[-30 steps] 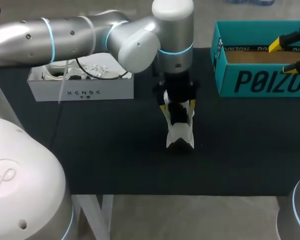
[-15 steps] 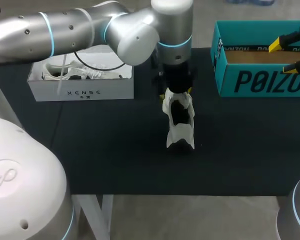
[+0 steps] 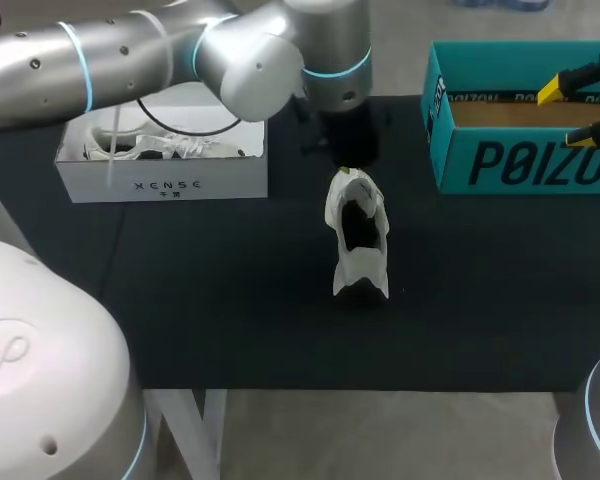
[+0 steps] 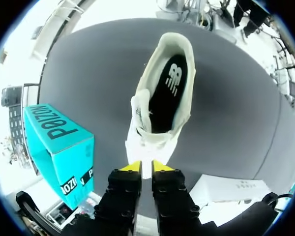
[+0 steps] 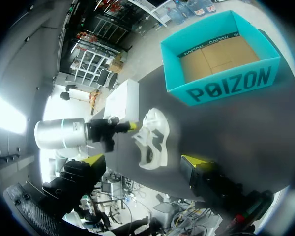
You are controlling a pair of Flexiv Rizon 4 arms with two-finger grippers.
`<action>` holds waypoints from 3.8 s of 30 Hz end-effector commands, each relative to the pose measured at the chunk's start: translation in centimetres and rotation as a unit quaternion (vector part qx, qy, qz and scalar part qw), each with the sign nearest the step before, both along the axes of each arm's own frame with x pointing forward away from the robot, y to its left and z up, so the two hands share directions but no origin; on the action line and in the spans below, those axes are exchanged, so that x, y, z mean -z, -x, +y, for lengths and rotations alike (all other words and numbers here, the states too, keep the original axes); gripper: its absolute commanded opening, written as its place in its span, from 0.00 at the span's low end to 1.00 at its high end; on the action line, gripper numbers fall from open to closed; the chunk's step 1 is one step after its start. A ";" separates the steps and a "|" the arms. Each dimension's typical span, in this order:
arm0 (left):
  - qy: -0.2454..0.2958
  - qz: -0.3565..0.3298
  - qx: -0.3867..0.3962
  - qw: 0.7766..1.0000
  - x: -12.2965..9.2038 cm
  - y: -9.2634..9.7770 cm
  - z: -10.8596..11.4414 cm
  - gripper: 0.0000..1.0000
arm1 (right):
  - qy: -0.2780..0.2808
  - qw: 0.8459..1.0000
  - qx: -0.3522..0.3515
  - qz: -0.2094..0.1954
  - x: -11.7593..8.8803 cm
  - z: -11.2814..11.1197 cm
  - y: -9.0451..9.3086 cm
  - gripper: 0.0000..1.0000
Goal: Take the shoe out of the shoebox, open the shoe tongue, remove and reinsert the insole, then place the shoe into the shoebox
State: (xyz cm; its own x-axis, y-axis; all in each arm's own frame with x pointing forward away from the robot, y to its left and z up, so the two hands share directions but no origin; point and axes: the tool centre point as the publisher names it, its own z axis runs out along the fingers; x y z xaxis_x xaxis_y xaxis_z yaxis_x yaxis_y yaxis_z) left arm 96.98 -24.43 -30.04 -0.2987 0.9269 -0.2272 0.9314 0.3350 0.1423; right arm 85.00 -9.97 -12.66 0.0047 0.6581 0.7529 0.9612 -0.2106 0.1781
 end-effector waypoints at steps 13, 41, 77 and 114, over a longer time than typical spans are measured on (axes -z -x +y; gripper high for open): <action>-0.047 0.108 0.012 0.993 2.8 4.2 0.1 0.00 | 0.001 1.000 0.001 0.001 0.0 0.0 0.1 1.00; -0.016 0.042 0.015 0.999 0.8 0.4 -2.0 0.00 | 0.001 1.000 0.001 0.001 0.0 0.0 0.1 1.00; -0.013 0.184 -0.199 0.963 -0.4 8.9 -0.7 0.00 | 0.001 1.000 0.001 0.001 0.0 0.0 0.1 1.00; 0.095 0.095 -0.537 0.833 0.8 18.3 0.2 1.00 | 0.001 1.000 0.001 0.001 0.0 0.0 0.1 1.00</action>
